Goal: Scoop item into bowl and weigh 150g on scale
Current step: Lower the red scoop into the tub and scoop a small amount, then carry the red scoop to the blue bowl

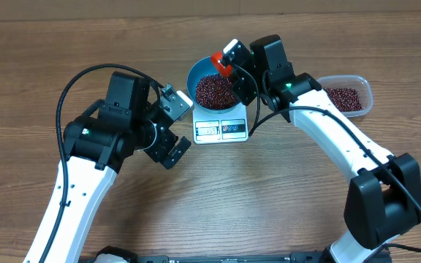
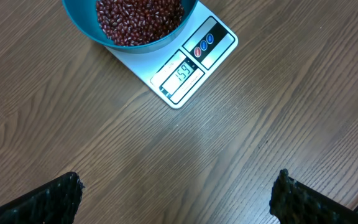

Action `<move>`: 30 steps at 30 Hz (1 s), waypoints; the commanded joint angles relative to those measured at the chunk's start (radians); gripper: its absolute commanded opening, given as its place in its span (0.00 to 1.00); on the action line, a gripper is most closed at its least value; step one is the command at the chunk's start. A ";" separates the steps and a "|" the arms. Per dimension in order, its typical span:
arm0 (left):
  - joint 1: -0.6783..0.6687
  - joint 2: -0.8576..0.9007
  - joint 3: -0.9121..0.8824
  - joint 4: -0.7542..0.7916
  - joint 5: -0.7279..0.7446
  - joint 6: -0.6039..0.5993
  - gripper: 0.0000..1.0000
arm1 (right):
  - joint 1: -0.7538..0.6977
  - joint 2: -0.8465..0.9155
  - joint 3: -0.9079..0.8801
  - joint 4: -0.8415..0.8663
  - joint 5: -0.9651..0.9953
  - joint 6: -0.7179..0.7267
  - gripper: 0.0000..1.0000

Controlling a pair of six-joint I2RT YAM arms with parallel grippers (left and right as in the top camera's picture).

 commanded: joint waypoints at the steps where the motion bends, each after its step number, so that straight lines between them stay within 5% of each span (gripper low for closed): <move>1: 0.004 0.004 -0.002 0.000 0.007 0.012 1.00 | 0.006 0.021 0.002 0.023 0.032 -0.005 0.04; 30: 0.004 0.004 -0.002 0.000 0.007 0.012 1.00 | 0.089 0.122 0.002 -0.043 0.094 -0.010 0.04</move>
